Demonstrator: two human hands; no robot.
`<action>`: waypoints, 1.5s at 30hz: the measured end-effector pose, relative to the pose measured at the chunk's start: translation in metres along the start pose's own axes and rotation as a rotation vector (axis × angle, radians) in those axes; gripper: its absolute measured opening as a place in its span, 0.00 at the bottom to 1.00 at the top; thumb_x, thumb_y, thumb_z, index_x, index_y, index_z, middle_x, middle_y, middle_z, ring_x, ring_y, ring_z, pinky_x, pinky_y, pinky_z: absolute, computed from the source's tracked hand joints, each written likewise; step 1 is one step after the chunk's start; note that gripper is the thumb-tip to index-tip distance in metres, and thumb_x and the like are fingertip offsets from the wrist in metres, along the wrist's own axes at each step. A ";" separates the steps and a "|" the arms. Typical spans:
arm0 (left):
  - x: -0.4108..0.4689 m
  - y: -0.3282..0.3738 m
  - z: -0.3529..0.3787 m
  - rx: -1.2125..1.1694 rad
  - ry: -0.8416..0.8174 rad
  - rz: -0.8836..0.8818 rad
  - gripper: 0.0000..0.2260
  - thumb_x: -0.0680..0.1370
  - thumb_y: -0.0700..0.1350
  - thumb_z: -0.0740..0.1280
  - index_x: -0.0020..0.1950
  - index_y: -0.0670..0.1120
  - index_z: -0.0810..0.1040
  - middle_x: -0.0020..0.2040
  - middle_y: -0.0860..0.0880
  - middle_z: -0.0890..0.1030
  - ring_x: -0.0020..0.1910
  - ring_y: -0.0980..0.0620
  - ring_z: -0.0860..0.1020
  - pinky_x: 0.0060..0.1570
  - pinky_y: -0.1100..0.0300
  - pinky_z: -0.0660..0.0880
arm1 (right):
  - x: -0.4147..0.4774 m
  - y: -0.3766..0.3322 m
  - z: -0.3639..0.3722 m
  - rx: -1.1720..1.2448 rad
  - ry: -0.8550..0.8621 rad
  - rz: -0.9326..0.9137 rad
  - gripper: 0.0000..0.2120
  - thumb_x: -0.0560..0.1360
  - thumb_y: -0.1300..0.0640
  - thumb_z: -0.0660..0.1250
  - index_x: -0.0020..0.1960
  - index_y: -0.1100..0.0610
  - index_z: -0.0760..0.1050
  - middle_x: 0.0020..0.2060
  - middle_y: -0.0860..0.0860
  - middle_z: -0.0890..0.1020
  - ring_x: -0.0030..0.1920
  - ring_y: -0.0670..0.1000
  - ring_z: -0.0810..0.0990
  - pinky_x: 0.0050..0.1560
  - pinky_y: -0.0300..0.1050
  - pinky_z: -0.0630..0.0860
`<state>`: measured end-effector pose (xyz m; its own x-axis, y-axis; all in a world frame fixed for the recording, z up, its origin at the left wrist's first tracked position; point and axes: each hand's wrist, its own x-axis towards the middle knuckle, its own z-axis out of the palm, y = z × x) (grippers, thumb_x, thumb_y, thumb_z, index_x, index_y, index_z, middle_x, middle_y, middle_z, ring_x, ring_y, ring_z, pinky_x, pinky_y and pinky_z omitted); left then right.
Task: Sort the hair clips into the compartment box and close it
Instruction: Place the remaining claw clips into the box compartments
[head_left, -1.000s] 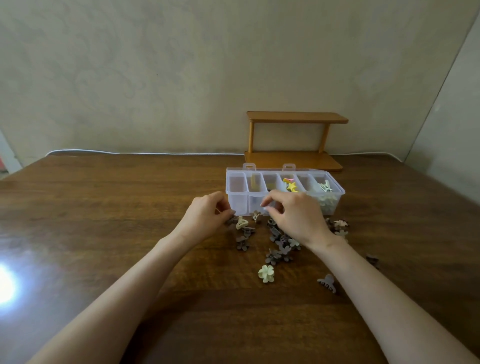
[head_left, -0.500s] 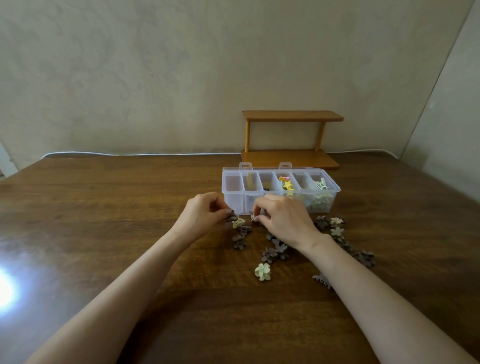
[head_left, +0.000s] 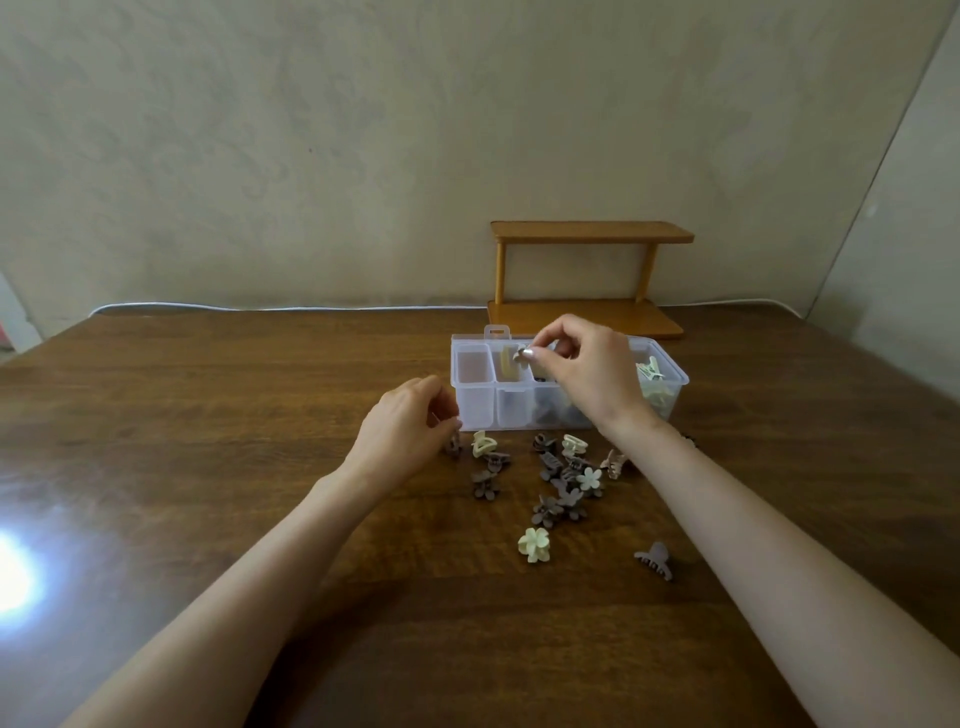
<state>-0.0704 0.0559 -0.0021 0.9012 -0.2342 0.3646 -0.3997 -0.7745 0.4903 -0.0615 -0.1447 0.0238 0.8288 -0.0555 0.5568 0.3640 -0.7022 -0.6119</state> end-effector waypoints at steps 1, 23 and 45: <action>0.000 0.003 -0.002 -0.009 0.008 0.026 0.05 0.74 0.44 0.69 0.43 0.48 0.74 0.42 0.52 0.77 0.40 0.55 0.75 0.39 0.64 0.73 | 0.004 0.000 0.003 -0.022 -0.006 0.006 0.02 0.73 0.55 0.70 0.43 0.52 0.79 0.32 0.43 0.76 0.36 0.44 0.74 0.36 0.40 0.71; -0.006 0.009 0.001 0.094 -0.298 0.367 0.09 0.74 0.47 0.68 0.53 0.51 0.75 0.51 0.55 0.73 0.47 0.59 0.74 0.45 0.65 0.74 | -0.039 0.023 -0.021 -0.280 -0.433 -0.046 0.07 0.71 0.51 0.71 0.49 0.44 0.80 0.48 0.45 0.78 0.50 0.45 0.74 0.49 0.45 0.75; 0.039 0.022 0.003 -0.136 0.165 0.236 0.08 0.73 0.40 0.70 0.51 0.43 0.77 0.49 0.49 0.76 0.43 0.56 0.77 0.40 0.73 0.73 | -0.044 0.014 -0.021 -0.212 -0.496 -0.051 0.06 0.72 0.53 0.71 0.49 0.50 0.80 0.47 0.45 0.81 0.48 0.42 0.76 0.48 0.39 0.73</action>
<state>-0.0438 0.0278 0.0204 0.7464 -0.2910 0.5985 -0.6230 -0.6218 0.4746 -0.1015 -0.1669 0.0021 0.9320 0.2882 0.2197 0.3581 -0.8258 -0.4358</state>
